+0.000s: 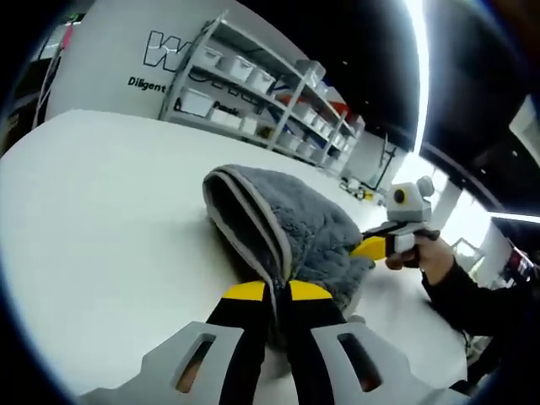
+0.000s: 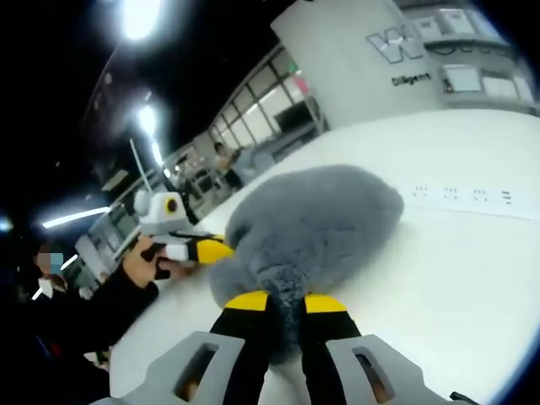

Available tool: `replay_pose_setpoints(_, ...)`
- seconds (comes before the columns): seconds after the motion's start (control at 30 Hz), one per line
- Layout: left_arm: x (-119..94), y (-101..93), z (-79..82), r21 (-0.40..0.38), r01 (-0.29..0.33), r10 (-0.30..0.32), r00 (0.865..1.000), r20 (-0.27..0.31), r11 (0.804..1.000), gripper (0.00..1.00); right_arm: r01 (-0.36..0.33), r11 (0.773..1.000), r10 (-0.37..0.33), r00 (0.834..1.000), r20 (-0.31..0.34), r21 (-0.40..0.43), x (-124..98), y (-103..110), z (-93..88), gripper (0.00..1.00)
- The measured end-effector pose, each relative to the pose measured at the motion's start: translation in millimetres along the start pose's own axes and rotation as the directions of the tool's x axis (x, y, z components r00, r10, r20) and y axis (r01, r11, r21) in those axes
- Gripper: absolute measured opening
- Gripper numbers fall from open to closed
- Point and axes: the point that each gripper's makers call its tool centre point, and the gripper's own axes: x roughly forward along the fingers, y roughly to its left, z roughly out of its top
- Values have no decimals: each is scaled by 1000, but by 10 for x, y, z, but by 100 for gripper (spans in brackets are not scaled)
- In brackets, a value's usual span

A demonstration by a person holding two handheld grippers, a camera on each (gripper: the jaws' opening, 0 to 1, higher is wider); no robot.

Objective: Open the folded towel by lifting each exposed corner and separating the folded layers until the towel lies flat within the target outline without major curled edges

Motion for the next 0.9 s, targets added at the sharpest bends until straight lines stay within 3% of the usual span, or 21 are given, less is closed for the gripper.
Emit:
replay_pose_setpoints(0.13,-52,-33,-40,-64,5,-6,1000,-20,998,6,-5,1000,5,1000,-2,-3,-13,27,-20,7)
replay_pose_setpoints(0.27,-111,-85,-86,-68,6,-8,999,-34,998,6,-10,1000,10,1000,-7,-10,-24,79,-57,7)
replay_pose_setpoints(0.63,-205,-237,-179,23,-17,19,997,-72,1000,5,15,999,-15,1000,-4,-52,-106,208,-149,7)
replay_pose_setpoints(0.9,-289,-355,-254,38,-9,11,997,-76,999,6,15,998,-15,1000,6,-56,-204,378,-325,7)
